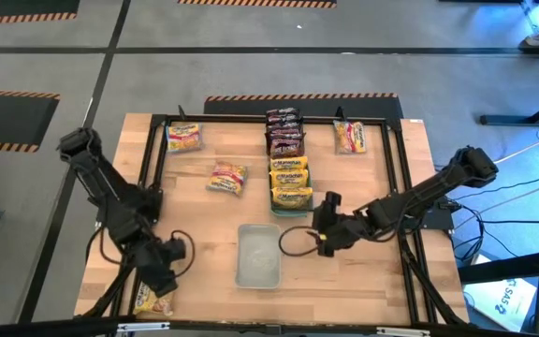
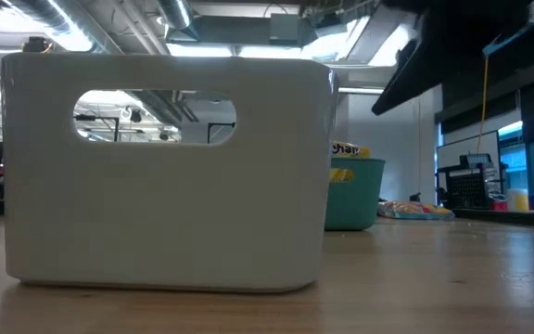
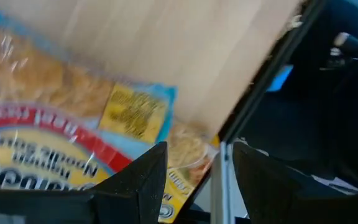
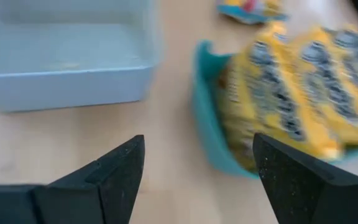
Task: Sort Maruchan noodles
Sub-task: Put the yellow noodle pack into the green bin
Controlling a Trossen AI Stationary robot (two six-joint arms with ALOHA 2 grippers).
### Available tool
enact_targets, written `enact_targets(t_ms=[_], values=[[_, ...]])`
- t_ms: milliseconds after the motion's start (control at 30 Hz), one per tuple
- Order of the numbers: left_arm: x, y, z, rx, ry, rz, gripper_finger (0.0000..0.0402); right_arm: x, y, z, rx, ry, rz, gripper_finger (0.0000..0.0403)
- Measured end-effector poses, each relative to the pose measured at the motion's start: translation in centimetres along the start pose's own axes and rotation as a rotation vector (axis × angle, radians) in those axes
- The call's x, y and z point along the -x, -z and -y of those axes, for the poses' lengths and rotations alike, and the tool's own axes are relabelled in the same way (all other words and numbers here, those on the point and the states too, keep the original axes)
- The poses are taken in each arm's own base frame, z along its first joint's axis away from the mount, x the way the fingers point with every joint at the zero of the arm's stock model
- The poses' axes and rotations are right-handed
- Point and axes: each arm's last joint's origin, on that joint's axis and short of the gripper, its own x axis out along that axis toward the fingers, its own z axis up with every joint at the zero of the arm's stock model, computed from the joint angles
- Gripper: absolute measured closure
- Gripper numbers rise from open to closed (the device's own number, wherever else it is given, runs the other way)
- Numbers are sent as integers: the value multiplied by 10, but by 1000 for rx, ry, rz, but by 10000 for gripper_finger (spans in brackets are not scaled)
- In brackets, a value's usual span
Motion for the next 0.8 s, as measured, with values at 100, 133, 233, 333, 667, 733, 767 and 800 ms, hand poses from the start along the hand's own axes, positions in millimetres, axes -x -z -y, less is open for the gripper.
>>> enact_targets(t_ms=[100,133,233,333,667,733,767,800], values=[[-5,10,-5,41,-23,-18,225,-2,2,3,-11,54,9,121],[-5,12,-6,43,-29,-22,225,-2,2,4,-16,72,17,121],[-7,17,-8,59,-36,-35,225,-2,1,4,-26,89,32,121],[-7,21,-7,56,-24,-64,225,-2,1,4,-44,90,29,121],[-6,31,5,37,107,-50,225,-2,1,5,-74,120,48,121],[-6,35,5,48,115,-41,225,-2,0,5,-80,123,58,121],[-6,37,5,56,115,-40,225,-2,0,5,-82,123,61,121],[-6,39,5,64,114,-44,225,-2,-1,5,-82,122,62,121]])
